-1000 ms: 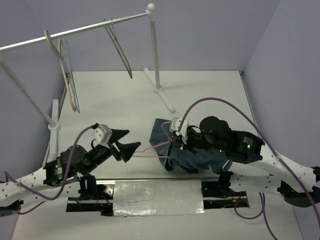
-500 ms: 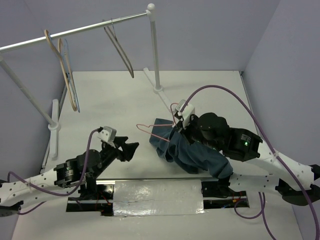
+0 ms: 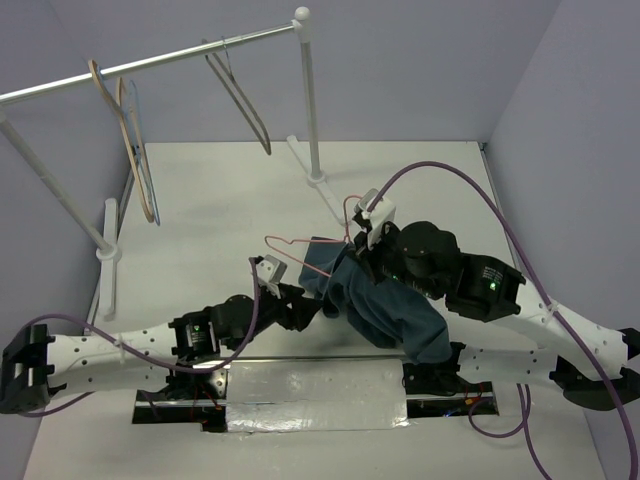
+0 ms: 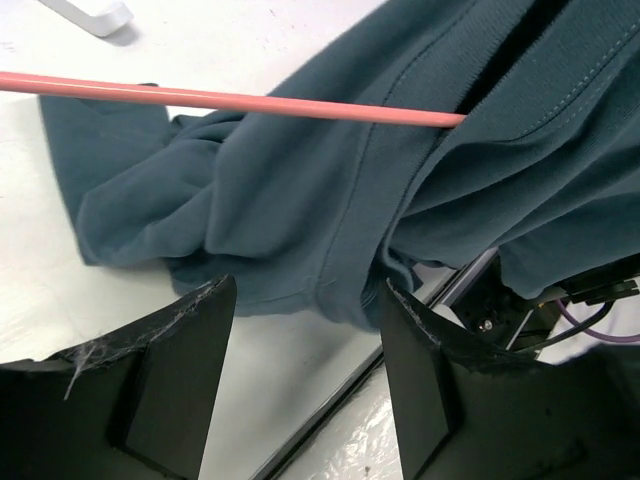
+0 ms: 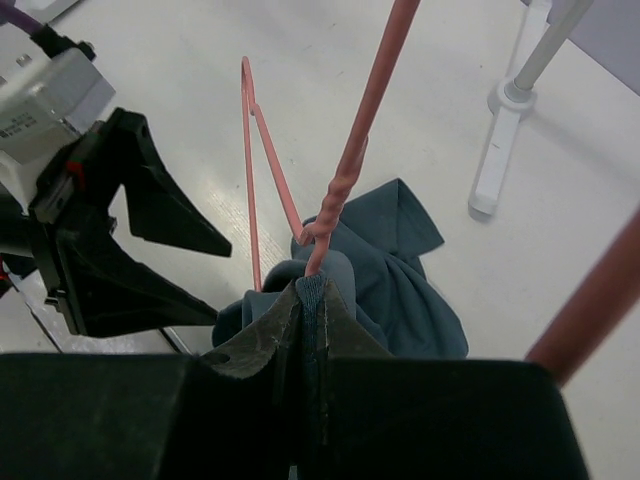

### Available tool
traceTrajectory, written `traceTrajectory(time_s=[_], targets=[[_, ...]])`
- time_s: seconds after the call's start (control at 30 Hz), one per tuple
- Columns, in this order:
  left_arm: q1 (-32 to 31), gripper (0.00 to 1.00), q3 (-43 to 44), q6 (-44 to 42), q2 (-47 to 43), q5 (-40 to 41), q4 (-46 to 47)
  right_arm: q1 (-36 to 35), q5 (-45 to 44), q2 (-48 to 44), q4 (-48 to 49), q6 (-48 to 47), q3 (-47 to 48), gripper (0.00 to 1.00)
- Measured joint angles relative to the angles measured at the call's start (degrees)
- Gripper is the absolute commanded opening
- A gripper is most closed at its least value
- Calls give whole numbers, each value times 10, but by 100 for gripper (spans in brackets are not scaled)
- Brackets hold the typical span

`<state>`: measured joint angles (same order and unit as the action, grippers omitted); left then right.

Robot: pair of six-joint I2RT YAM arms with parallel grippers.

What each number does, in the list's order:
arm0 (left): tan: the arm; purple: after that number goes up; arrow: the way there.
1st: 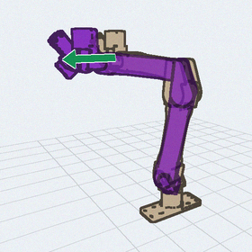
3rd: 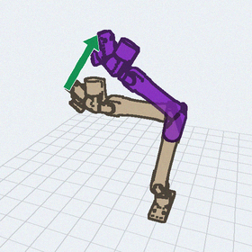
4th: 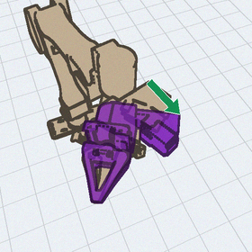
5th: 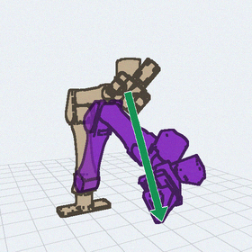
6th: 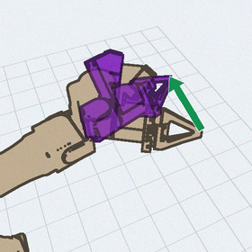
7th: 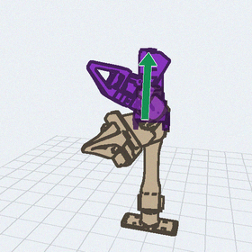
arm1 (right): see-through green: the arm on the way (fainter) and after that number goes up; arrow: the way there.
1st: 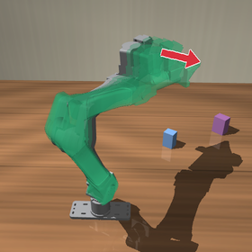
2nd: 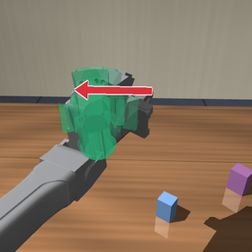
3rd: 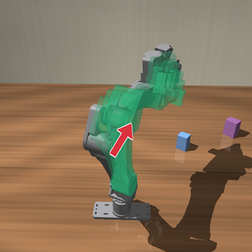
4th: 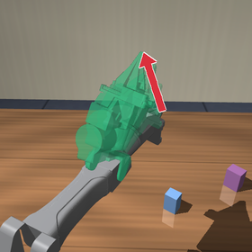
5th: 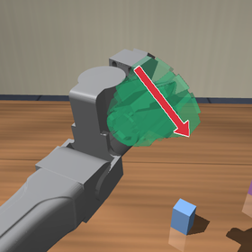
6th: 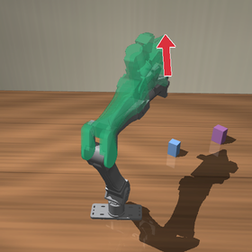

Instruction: Place the t-shirt on the hanger

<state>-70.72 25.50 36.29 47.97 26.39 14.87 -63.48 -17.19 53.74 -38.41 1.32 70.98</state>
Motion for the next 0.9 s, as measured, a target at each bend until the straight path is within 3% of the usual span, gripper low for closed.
traceTrajectory(time_s=[0.27,0.37,0.4,0.43,0.47,0.5,0.7,0.9], targets=[[-4,68,0,12,62,-13,54,0,0,-7,18,7,-11,0],[-4,62,0,15,74,-12,62,0,-1,-11,19,8,-12,0],[-4,56,0,15,77,-12,63,0,-1,-12,20,8,-12,0],[-4,37,0,16,78,-11,65,0,-1,-13,21,8,-13,0],[-4,26,0,19,80,-10,66,0,-1,-14,21,8,-13,0],[-5,2,0,16,82,-8,68,0,-1,-15,22,8,-14,0],[12,0,25,12,66,37,-6,0,-7,-43,30,7,-50,0],[208,0,86,9,-3,-17,-92,0,-17,-102,30,7,-78,0]])
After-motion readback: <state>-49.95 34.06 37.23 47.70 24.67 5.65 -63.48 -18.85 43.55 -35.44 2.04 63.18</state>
